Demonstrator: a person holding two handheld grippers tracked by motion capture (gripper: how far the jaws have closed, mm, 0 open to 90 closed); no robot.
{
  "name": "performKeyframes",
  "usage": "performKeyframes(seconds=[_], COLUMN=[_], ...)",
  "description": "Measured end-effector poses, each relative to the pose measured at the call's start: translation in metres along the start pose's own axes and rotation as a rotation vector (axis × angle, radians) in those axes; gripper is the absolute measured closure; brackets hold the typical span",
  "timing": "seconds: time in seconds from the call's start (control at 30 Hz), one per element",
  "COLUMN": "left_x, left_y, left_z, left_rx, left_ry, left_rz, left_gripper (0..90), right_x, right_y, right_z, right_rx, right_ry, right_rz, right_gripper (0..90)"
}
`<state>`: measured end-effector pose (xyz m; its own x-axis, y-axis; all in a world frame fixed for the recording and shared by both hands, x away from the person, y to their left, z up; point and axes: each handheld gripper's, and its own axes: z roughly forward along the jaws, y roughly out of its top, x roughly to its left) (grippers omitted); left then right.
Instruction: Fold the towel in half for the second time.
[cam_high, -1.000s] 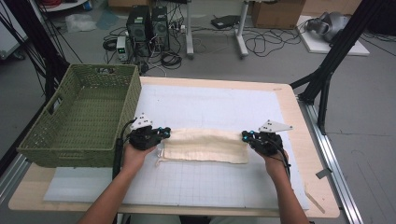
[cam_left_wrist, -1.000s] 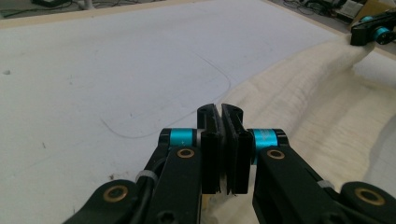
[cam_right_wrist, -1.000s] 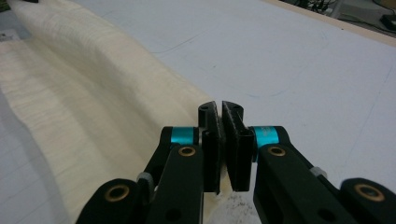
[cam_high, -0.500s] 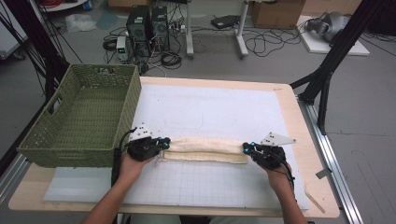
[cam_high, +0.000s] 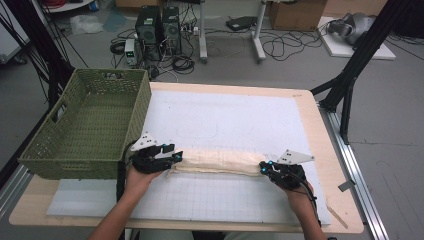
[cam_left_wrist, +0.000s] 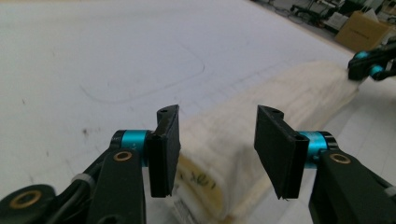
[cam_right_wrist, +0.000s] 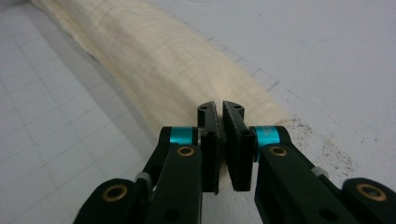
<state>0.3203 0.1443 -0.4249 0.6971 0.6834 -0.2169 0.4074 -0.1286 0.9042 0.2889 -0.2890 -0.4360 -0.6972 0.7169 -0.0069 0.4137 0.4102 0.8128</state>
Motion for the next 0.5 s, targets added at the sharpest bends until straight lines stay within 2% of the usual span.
performKeyframes(seconds=[0.13, 0.23, 0.3, 0.37, 0.4, 0.43, 0.5], left_x=[-0.002, -0.002, -0.002, -0.004, -0.005, -0.006, -0.007], left_y=[0.009, 0.007, 0.004, 0.002, 0.002, 0.001, 0.000], left_z=[0.007, 0.021, 0.026, 0.030, 0.032, 0.033, 0.034], left_rx=[-0.015, 0.039, 0.078, 0.117, 0.126, 0.142, 0.167], left_ry=[-0.002, -0.006, -0.010, -0.007, -0.004, -0.003, -0.001], left_rz=[0.024, 0.016, 0.002, 0.013, 0.019, 0.031, 0.048], left_gripper=[50.8, 55.5, 59.8, 62.7, 63.2, 63.1, 62.6], right_x=[0.001, 0.001, 0.000, -0.001, -0.002, -0.001, 0.004], right_y=[-0.001, 0.000, 0.001, 0.003, 0.006, 0.009, 0.019], right_z=[0.003, 0.002, 0.000, -0.004, -0.008, -0.011, -0.014], right_rx=[0.024, 0.022, 0.005, -0.028, -0.074, -0.104, -0.155], right_ry=[0.015, 0.018, 0.020, 0.031, 0.053, 0.062, 0.048], right_rz=[0.001, 0.007, 0.015, 0.044, 0.077, 0.088, 0.105], right_gripper=[85.1, 83.2, 78.9, 71.7, 69.0, 65.4, 54.6])
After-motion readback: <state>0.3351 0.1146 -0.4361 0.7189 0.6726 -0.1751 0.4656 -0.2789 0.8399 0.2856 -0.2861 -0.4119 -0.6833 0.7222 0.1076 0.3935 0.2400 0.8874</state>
